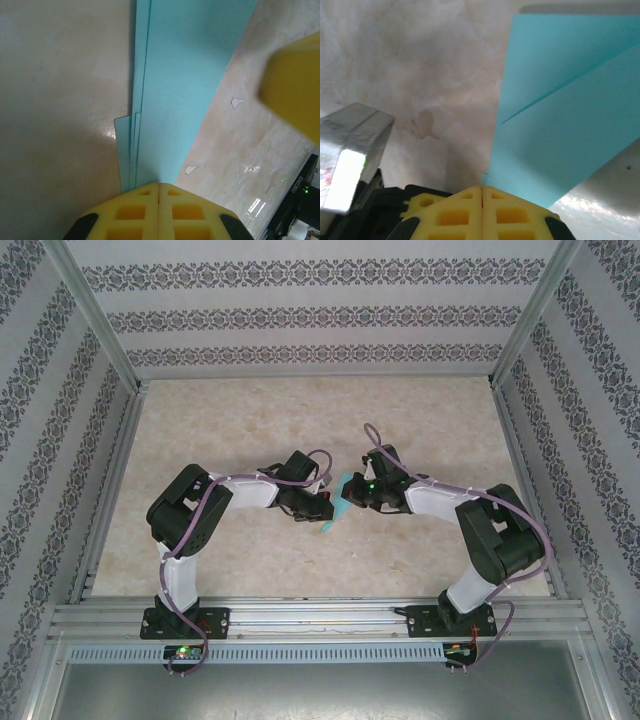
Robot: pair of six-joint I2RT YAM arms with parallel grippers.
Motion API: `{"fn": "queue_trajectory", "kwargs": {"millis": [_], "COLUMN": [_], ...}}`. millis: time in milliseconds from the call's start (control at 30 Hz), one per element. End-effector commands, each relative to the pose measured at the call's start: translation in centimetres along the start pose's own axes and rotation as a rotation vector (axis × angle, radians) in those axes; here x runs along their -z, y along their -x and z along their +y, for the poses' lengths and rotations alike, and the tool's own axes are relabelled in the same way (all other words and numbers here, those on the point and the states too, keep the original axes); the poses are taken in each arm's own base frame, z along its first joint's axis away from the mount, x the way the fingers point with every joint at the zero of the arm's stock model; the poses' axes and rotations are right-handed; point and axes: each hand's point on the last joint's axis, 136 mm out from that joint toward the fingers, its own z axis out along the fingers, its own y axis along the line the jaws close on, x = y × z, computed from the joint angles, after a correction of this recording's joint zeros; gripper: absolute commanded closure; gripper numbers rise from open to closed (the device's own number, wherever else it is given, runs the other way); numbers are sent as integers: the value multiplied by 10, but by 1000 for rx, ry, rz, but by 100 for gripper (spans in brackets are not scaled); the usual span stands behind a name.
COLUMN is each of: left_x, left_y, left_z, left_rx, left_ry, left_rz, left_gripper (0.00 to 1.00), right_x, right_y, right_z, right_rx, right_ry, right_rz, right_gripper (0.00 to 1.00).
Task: Fold a paper plane with a square sheet of paper (fold left side to right side)
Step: Fold the wing for the fifth time at the center of the table.
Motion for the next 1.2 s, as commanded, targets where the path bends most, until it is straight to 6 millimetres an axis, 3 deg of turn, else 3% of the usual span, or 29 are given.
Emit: {"fn": "queue_trajectory", "kwargs": {"millis": [0,333,533,733,933,1167], "left_x": [-9,-3,24,41,35,26], "left_y": [-45,-33,-15,-18,-28,-24], "left_z": [56,34,-2,-32,-32,-27], "left_rx": [125,114,63,65,95,97], "left_ry": [186,117,51,-53,-90,-83], "left_rz": [116,86,28,39,78,86], "left_gripper": [100,99,92,92,96,97], "right_x": [-13,-32,-36,-37,-38,-40], "right_y": [0,-27,-48,-55,-54,-57], "right_z": [-2,-42,-71,-80,-80,-82], "right_rx": [-39,-94,-107,-97,-91,-91], "right_ry": [-10,-93,-159,-172,-172,-177], "right_rz": [-7,68,118,134,138,151], "right_gripper": [100,100,100,100,100,100]}}
